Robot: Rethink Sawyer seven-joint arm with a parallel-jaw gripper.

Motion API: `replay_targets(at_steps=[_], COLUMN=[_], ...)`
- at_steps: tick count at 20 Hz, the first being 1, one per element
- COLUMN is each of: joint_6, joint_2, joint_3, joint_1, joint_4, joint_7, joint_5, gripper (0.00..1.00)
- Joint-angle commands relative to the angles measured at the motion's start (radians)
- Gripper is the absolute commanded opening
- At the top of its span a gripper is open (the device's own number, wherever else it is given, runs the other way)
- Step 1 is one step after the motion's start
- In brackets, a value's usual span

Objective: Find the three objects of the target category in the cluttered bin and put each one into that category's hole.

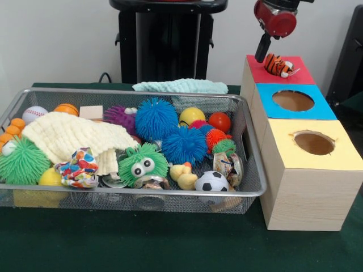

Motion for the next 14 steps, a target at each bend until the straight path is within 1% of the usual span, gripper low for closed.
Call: replay_targets(at_steps=[1,5,7,11,14], joint_6=[0.023,0.046,0.061,0.083,0.036], joint_2=[0.026,0.019,0.016,0.009,0.012], joint_3=[0.097,0.101,0.091,0.077,0.117], joint_1=[0.037,0.054,0.067,0.074,0.049], joint_4=[0.034,0.027,0.02,0.014,0.031], joint_7=[0.224,0.248,0.259,0.257,0.237], joint_5=[0.016,0.035,0.036,0.032,0.056], gripper=[0.0,0.0,0.0,0.0,0.0])
